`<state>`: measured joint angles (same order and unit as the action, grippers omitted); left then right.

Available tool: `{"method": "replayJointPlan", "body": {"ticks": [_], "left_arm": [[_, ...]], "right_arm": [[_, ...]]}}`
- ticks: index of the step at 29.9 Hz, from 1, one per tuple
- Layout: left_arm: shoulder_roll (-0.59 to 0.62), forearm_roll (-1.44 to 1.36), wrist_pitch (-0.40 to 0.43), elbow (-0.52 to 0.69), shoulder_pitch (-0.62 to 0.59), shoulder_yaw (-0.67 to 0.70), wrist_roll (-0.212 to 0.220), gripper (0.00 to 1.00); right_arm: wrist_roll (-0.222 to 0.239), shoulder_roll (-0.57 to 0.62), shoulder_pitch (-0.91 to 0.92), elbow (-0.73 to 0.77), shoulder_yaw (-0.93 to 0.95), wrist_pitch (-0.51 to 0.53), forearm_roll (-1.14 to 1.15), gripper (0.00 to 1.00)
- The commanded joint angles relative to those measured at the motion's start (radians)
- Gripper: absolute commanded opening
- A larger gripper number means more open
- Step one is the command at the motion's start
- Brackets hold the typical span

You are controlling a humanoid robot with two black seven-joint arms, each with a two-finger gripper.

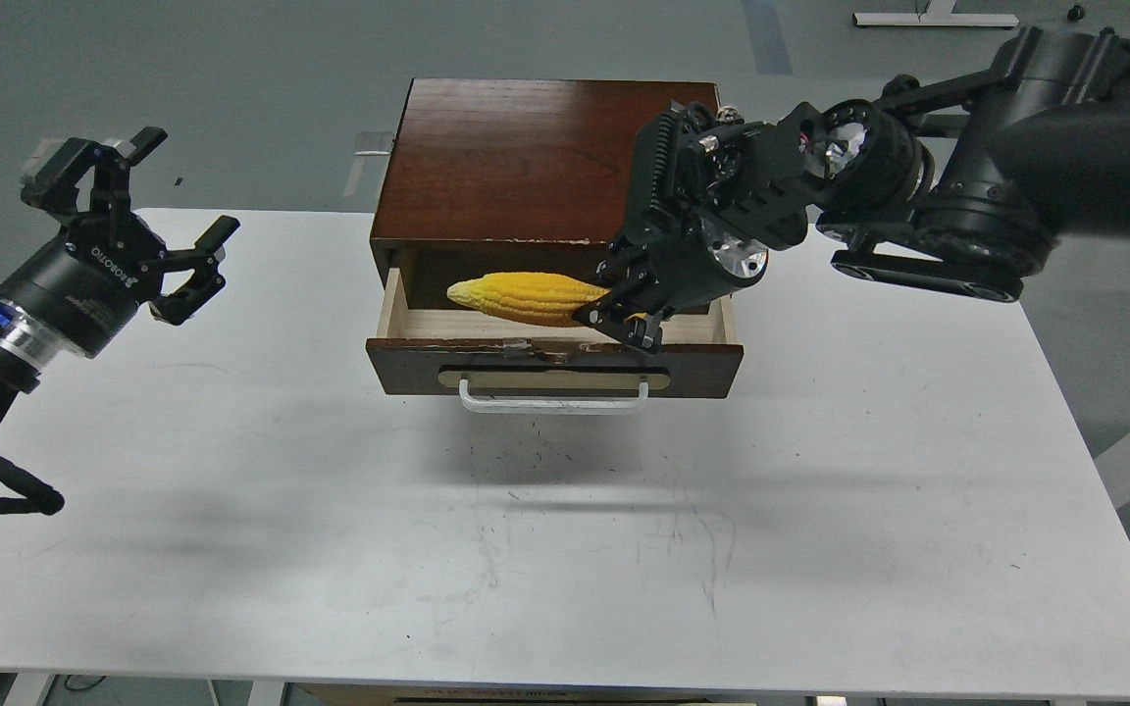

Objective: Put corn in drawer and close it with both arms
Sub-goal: 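Carry the corn over the open drawer and lower it inside, then open the right gripper, release the corn, and withdraw upward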

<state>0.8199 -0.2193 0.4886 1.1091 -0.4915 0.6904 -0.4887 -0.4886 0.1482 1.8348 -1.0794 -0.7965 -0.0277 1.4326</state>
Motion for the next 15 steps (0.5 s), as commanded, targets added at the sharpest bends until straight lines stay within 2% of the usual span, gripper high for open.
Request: {"method": "replayJointPlan", "body": {"ticks": [1,4,5,7,9,10,15], "left_arm": [[-0.002,0.0,0.0,0.0,-0.001,0.0,0.0,1.0],[-0.002,-0.002,0.0,0.0,-0.001,0.0,0.0,1.0],[-0.002,-0.002,0.0,0.0,-0.001,0.0,0.0,1.0],[-0.002,0.0,0.0,0.0,-0.001,0.0,0.0,1.0],[-0.001,0.0,0.0,0.0,-0.001,0.0,0.0,1.0],[-0.001,0.0,0.0,0.0,-0.001,0.0,0.0,1.0],[-0.001,-0.002,0.0,0.0,-0.002,0.0,0.0,1.0]], "right_arm": [[0.0,0.007,0.0,-0.001,0.006,0.0,-0.008,0.65],[0.0,0.019,0.001,-0.005,0.01,-0.001,-0.011,0.73],[0.0,0.019,0.001,-0.005,0.01,-0.001,-0.011,0.73],[0.0,0.037,0.004,-0.01,0.028,-0.001,-0.014,0.84],[0.0,0.066,0.014,-0.022,0.06,-0.001,-0.018,0.88],[0.0,0.091,0.02,-0.031,0.081,0.0,-0.03,0.94],[0.0,0.178,0.067,-0.082,0.131,0.005,-0.122,0.97]]}}
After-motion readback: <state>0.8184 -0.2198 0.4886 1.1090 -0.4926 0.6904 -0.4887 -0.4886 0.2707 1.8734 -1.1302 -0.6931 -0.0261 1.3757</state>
